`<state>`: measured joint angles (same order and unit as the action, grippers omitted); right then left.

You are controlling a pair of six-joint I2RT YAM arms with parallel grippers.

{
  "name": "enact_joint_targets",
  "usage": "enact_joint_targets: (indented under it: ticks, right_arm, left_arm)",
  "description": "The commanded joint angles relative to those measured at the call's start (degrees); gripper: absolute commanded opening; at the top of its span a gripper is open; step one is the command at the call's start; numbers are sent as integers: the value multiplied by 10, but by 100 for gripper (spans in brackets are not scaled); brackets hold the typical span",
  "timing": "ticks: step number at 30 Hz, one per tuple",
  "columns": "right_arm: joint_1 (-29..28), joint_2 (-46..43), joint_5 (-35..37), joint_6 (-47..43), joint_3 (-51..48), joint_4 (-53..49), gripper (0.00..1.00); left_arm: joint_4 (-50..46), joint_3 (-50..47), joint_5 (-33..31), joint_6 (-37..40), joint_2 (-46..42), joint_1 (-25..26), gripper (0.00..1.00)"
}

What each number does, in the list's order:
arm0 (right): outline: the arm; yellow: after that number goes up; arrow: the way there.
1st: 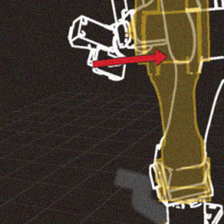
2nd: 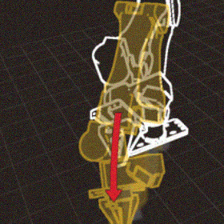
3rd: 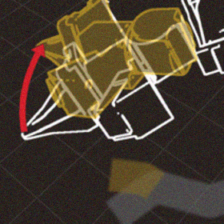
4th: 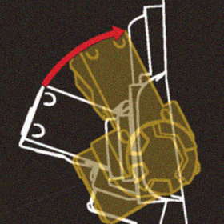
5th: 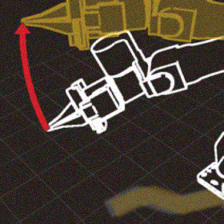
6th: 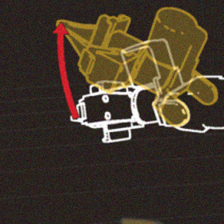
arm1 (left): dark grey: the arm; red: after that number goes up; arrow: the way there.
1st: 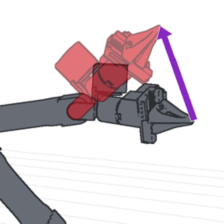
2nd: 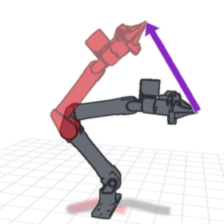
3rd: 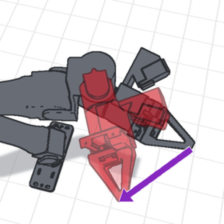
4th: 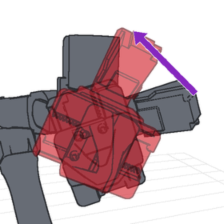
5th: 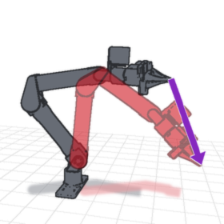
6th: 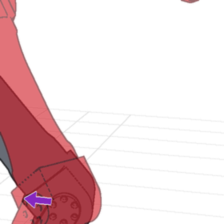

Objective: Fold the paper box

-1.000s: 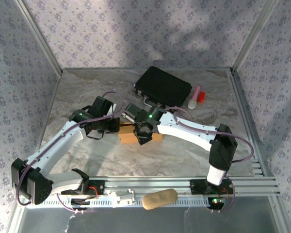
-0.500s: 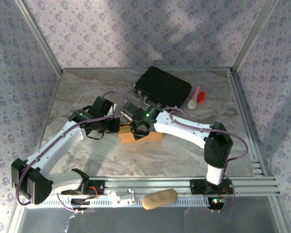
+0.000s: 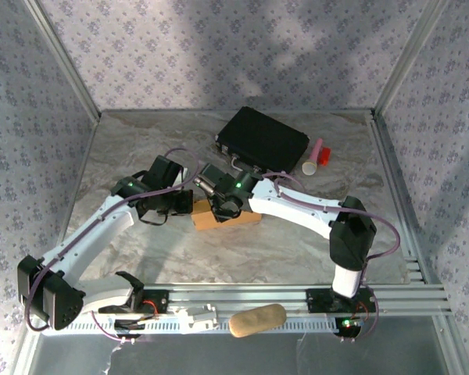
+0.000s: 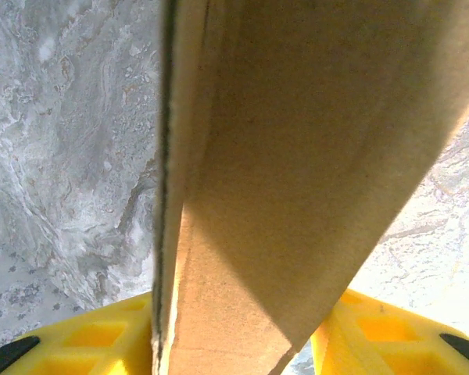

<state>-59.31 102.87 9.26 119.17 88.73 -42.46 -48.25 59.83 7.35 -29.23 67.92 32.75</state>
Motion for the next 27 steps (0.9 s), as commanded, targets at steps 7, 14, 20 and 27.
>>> enact_joint_targets:
  ticks: [7, 14, 20, 27]
  right_arm:
    - [0, 4, 4, 199, -18, 2, 46]
    - [0, 7, 3, 199, -19, 6, 46]
    - [1, 8, 2, 199, -20, 5, 44]
    - [2, 8, 3, 197, -20, 6, 42]
  left_arm:
    - [7, -22, 36, -19, -12, 7, 0]
    - [23, -47, 29, -17, -12, 7, 0]
    - [31, -59, 24, -23, -18, 7, 0]
    - [16, -68, 1, -17, -30, 7, 0]
